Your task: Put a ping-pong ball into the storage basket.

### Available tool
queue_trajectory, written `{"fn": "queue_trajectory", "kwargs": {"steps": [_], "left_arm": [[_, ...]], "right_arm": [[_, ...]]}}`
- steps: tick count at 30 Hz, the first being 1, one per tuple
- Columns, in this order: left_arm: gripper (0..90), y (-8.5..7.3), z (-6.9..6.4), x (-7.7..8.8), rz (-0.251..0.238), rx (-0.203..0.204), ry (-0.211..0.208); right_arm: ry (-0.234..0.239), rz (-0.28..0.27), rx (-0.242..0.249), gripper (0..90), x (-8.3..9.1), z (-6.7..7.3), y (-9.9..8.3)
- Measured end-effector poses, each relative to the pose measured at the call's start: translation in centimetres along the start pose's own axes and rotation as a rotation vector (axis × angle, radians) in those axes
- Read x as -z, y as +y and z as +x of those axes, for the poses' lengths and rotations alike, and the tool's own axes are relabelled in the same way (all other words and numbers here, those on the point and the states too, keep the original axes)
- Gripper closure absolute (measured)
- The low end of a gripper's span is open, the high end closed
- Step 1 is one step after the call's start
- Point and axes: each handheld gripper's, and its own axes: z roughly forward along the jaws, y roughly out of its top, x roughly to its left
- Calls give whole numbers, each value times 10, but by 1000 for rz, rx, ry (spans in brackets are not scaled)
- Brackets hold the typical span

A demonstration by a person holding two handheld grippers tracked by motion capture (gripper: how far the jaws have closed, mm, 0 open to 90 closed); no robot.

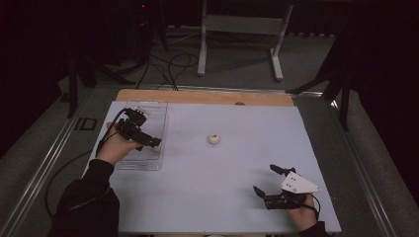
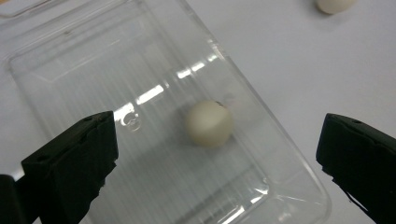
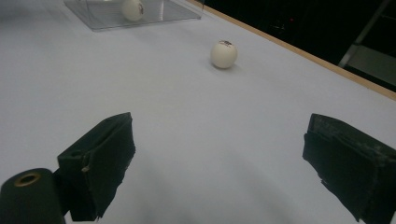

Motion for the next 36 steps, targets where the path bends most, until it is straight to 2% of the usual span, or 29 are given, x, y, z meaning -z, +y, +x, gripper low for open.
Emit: {"fn": "queue_trajectory", "kwargs": {"steps": [7,14,15,31,34,36], "left_arm": [[3,6,-6,4,-7,-19,-23],[3,11,-11,6,-23,-21,-38],[2,12,-12,6,-25,-26,-53],[3,26,-31,12,-55,-76,-105],[3,32,-38,13,-63,-95,-131],[3,35,-40,13,-67,-101,-134]], "right_arm": [[0,1,0,89,0,0,0],[-1,-3,2,90,0,0,0],[-3,-2,1,89,0,1,0],[2,-5,2,90,0,0,0],[3,-6,2,90,0,1,0],[2,-6,4,89,0,1,0]]}}
